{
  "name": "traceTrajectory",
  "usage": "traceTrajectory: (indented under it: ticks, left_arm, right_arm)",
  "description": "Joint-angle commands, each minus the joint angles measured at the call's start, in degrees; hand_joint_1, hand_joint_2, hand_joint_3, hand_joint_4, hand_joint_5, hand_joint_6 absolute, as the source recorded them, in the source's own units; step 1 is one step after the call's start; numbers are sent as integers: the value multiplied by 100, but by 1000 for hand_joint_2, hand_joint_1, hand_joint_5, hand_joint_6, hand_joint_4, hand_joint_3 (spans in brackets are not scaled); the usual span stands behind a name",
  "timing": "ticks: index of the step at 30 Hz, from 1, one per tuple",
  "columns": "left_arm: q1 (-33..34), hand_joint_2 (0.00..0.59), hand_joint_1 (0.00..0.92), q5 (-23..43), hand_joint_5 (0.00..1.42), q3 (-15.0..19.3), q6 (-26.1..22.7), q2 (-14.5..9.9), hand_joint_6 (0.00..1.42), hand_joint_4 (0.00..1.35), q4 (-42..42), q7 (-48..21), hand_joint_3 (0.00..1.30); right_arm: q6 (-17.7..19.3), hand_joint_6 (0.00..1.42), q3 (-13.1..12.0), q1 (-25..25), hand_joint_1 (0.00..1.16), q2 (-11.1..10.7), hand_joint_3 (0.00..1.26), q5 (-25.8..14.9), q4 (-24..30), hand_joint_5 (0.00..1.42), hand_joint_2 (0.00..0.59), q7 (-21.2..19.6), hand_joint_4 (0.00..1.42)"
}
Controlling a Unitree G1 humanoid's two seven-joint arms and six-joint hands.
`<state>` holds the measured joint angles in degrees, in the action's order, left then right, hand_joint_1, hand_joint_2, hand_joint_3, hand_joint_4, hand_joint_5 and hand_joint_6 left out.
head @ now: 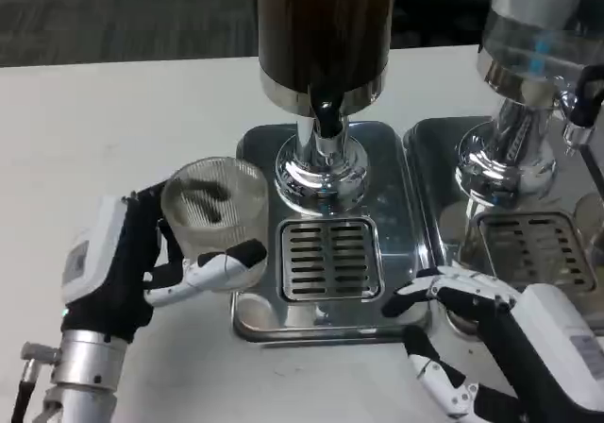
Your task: Grasp the cup under the faucet to collect the drink, then remove the cup.
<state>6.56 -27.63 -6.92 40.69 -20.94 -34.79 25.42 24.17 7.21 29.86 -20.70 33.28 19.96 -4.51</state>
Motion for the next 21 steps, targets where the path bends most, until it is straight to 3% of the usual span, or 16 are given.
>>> traceTrajectory:
  ticks: [1, 21]
  left_arm:
    - [356, 0, 431, -43, 1180, -126, -90, 156, 1424, 983, -247, -108, 834]
    - [1328, 0, 401, -314, 1141, -708, -556, 594, 1415, 959, -1570, -205, 811]
  right_arm:
    - [94, 230, -66, 81, 473, 62, 534, -43, 95, 265, 498, -64, 390]
    - [-104, 249, -123, 141, 471, 217, 540, -243, 340, 277, 498, 247, 390]
